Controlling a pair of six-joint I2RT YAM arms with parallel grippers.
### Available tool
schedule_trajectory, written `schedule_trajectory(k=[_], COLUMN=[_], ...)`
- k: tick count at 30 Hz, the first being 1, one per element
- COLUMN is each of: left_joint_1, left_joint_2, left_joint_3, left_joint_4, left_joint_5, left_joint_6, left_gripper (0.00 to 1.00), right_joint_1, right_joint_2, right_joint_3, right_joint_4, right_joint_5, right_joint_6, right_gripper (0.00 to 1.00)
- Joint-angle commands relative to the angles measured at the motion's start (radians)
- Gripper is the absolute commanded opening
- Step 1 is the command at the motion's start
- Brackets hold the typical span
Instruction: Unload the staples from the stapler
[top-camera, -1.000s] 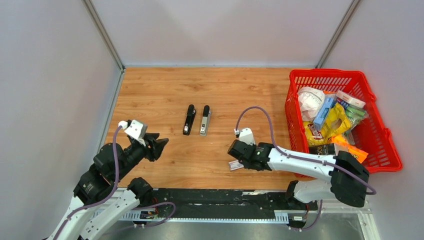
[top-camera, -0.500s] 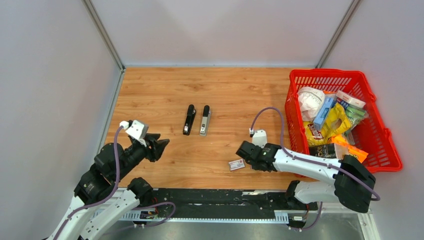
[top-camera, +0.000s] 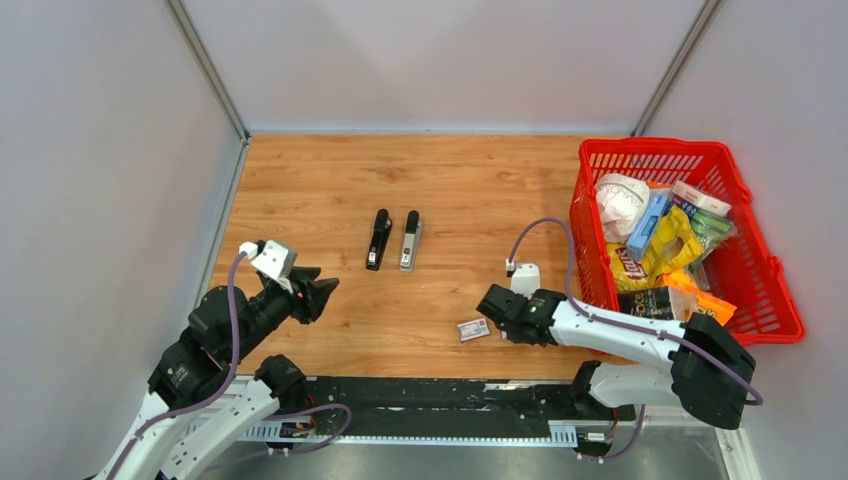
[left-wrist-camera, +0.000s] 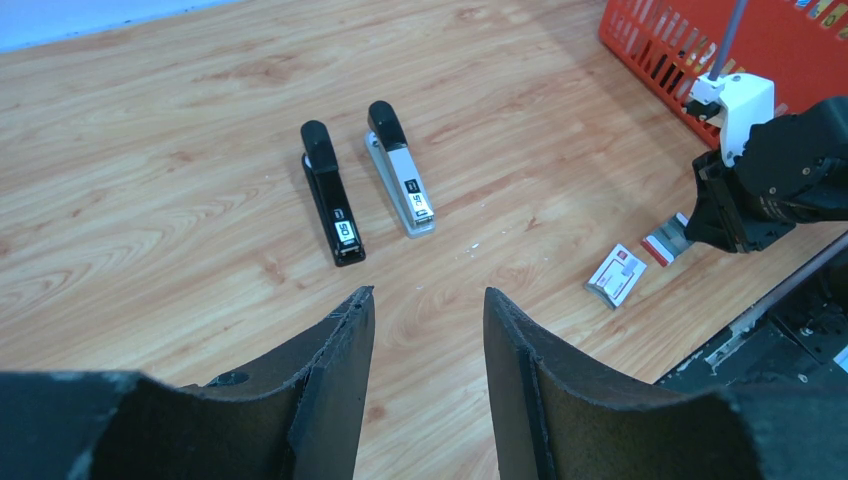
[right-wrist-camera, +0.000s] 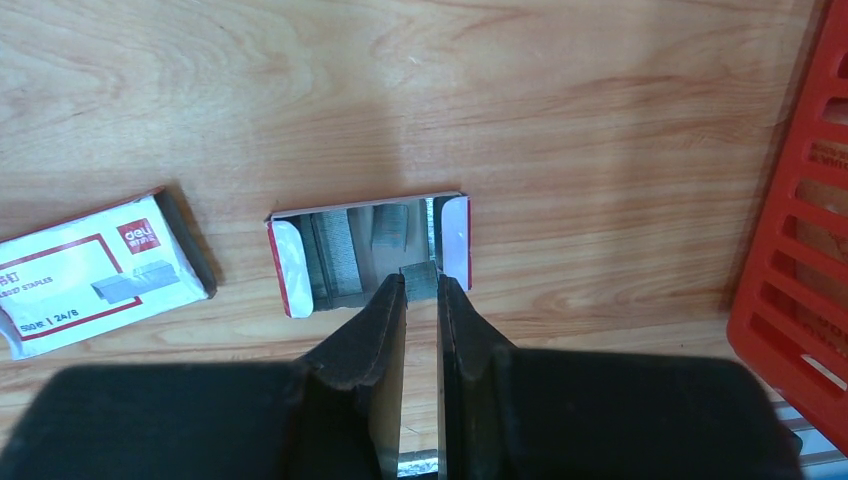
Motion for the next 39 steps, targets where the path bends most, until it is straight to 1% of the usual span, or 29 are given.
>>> schedule_trajectory(k=[1,27,33,39], left_joint_1=[-0.001,-0.001,-0.001,-0.001], left_joint_2=[-0.001,-0.004,-0.004,-0.004], left_joint_3=[-0.001,0.000,-0.001,-0.001], left_joint_4=[0.024,0.022,0.022,0.025], left_joint_5=[0.006,0.005,0.003,0.003], left_joint_6=[0.016,0.015,0.015,0.015], left_gripper=[0.52,0.52,0.52,0.52], right_joint_1=[-0.003,-0.002,-0.005,-0.002], right_joint_2=[-0.022,0.019,0.024,0.016], right_joint_3=[-0.013,-0.015,-0.020,-0.018], right_joint_4=[0.023,0.090,0.101,0.095], right_joint_5=[0.006,-0.012,-0.017,-0.012], right_joint_6=[0.036,0.022,0.025,0.028], right_gripper=[0.04,0.04,0.09,0.19])
